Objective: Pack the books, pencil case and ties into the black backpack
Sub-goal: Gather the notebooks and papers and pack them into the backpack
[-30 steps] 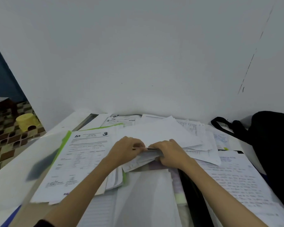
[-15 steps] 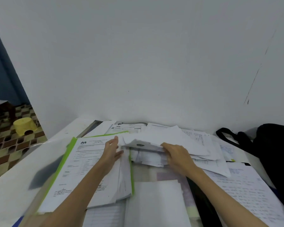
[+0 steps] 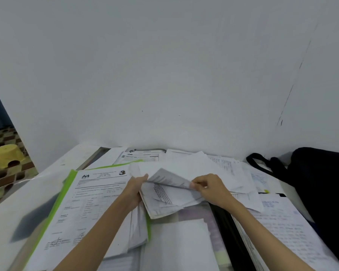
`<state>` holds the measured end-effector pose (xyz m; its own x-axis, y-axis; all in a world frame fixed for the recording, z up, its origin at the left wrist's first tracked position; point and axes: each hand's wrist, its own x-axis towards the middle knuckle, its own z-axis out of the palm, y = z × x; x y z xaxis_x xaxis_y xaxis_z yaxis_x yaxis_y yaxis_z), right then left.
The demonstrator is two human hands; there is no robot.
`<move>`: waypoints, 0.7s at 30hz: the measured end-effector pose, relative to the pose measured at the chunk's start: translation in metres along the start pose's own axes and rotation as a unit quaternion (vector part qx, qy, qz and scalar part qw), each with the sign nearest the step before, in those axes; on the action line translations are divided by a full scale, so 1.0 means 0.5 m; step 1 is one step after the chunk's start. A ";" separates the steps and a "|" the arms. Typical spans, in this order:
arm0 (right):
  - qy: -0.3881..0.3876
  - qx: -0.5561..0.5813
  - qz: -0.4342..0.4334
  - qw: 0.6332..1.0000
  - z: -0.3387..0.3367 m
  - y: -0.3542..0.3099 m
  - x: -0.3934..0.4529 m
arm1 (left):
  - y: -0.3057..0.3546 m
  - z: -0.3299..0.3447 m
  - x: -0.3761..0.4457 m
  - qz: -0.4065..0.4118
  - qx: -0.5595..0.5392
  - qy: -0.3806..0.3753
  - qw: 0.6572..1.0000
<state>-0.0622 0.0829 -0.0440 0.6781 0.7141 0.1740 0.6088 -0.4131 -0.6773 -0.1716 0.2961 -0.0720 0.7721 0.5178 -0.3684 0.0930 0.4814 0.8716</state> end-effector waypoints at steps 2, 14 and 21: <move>0.092 0.016 0.007 0.996 -0.002 0.003 0.007 | -0.002 -0.003 0.004 0.004 -0.018 -0.019 1.000; -0.067 0.036 -0.006 0.997 0.030 0.018 -0.013 | -0.001 -0.014 0.012 -0.005 0.041 -0.011 0.999; -0.052 -0.132 -0.028 0.990 0.013 0.062 -0.021 | 0.006 -0.002 0.014 0.259 0.446 0.188 0.836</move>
<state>-0.0532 0.0661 -0.0715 0.6022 0.7889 0.1224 0.7400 -0.4940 -0.4565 -0.1663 0.3018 -0.0722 0.6174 0.7598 0.2035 0.3695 -0.5085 0.7777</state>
